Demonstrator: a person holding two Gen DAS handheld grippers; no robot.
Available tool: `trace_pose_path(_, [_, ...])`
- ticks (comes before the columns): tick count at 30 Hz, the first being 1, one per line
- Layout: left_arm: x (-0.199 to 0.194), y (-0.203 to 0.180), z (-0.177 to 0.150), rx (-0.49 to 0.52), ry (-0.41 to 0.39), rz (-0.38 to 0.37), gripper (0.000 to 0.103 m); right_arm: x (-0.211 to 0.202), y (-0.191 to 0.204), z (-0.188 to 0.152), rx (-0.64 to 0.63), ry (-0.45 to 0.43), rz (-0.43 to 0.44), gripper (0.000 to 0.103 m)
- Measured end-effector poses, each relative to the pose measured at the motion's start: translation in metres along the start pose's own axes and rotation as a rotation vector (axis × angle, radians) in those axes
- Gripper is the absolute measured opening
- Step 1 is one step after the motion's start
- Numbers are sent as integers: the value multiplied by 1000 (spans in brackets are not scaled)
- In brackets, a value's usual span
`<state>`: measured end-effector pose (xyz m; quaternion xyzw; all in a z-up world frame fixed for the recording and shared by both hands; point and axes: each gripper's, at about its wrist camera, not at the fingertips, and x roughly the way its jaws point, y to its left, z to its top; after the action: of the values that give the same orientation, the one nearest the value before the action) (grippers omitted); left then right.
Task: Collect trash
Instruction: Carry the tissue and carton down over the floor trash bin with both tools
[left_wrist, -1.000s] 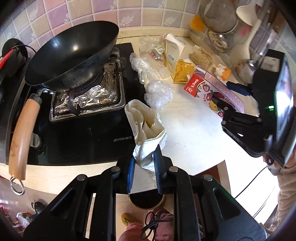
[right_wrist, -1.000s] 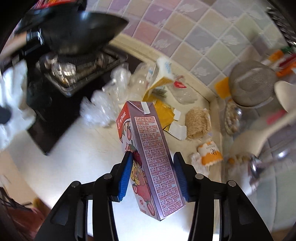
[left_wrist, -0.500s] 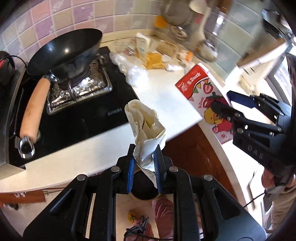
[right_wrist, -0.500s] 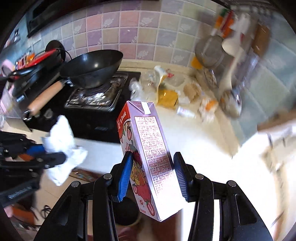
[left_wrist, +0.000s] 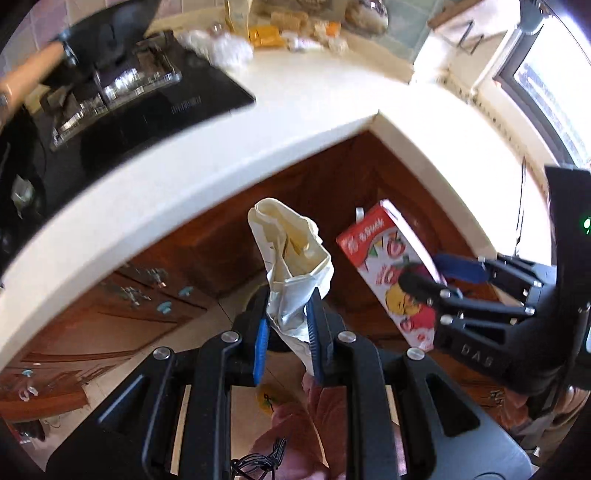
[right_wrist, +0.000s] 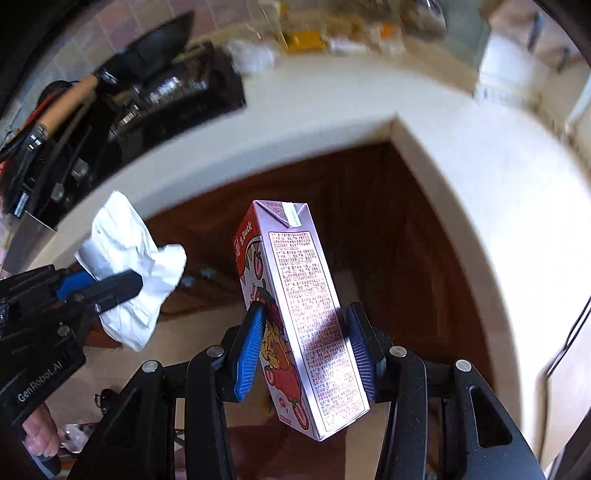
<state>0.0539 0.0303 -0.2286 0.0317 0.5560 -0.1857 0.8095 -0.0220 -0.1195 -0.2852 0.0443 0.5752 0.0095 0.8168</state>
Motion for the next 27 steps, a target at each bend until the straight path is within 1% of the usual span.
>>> trace_pose_path(2, [20,-1,-11,4,17,-4,16,19,-8,-19,42,42,5,45])
trace_pose_path(6, [69,-2,-31,17,82,-15,16,64,-22,-51,122,121,34,45])
trace_pose_path(8, [99,-2,-43,27,117,-16,16,88,-27,-64,141,149,40,45])
trace_pose_path(11, [141,-2,-55,45,136,-7,16,127,-30,-83,151,168,61,46])
trace_pose_path(15, [205,10,-73,44,129,8,16,182,-34,-106,146,137,106,46])
trace_pose_path(21, [294,32,-98,27,103,58,16,269,-37,-149,94,22,147,46])
trace_pose_path(23, [325,38,-109,30,101,80,16,301,-37,-166,88,21,154,46])
trace_pose_path(24, [336,40,-113,37,105,87,16,313,-37,-173,96,37,157,46])
trace_pose_path(27, [371,39,-126,70,122,96,16,342,-42,-198,102,34,150,46])
